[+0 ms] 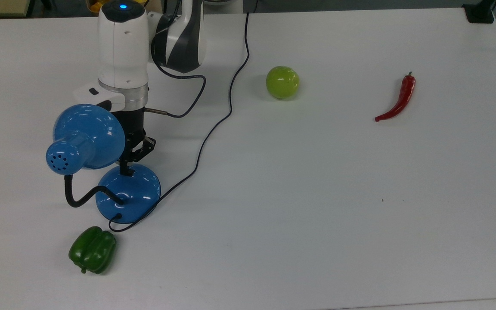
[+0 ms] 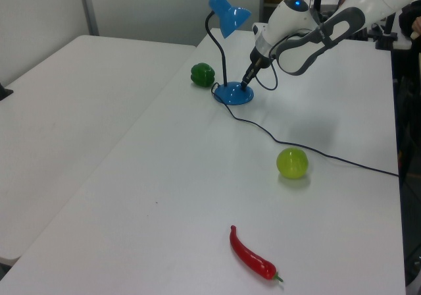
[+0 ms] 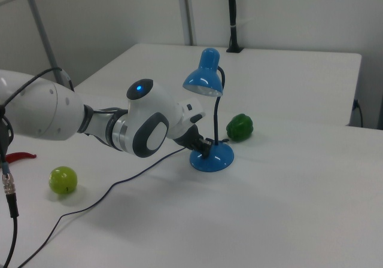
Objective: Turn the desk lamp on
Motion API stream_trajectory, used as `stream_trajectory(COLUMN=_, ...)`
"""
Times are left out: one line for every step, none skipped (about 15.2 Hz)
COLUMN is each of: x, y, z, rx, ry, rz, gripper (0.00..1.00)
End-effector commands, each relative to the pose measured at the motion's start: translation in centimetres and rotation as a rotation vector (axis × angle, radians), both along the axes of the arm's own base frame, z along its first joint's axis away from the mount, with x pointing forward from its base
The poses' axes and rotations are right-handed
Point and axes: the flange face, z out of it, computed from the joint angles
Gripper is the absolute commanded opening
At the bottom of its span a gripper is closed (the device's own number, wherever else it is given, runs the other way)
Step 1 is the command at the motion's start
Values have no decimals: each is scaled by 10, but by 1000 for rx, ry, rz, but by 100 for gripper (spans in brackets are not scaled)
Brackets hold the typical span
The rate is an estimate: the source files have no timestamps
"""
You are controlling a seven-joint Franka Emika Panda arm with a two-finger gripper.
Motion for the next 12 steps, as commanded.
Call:
stream_trajectory(x=1, y=0, z=-5, rx=-19, ry=-11, rz=20, gripper=0)
stream_trajectory(x=1, y=0, z=-8, rx=-20, ry=-6, rz=21, gripper=0)
stream_trajectory(x=1, y=0, z=-8, rx=-20, ry=-8, rz=21, gripper=0)
stream_trajectory(x=1, y=0, z=-8, rx=-21, ry=-7, rz=22, gripper=0)
stream_trajectory(x=1, y=1, z=-8, rx=-22, ry=-7, rz=25, gripper=0)
stream_trajectory(x=1, y=1, z=-8, rx=-22, ry=-7, rz=25, gripper=0)
stream_trajectory(x=1, y=0, z=-7, rx=-25, ry=-8, rz=26, gripper=0)
stream_trajectory(x=3, y=0, z=-4, rx=-26, ry=-16, rz=27, gripper=0)
stream_trajectory(x=3, y=0, z=-3, rx=-26, ry=-17, rz=27, gripper=0)
stream_trajectory(x=3, y=0, z=-3, rx=-27, ry=-17, rz=28, gripper=0)
stream_trajectory(x=5, y=2, z=-1, rx=-29, ry=-43, rz=31, gripper=0)
stream_trajectory(x=5, y=1, z=0, rx=-32, ry=-58, rz=31, gripper=0)
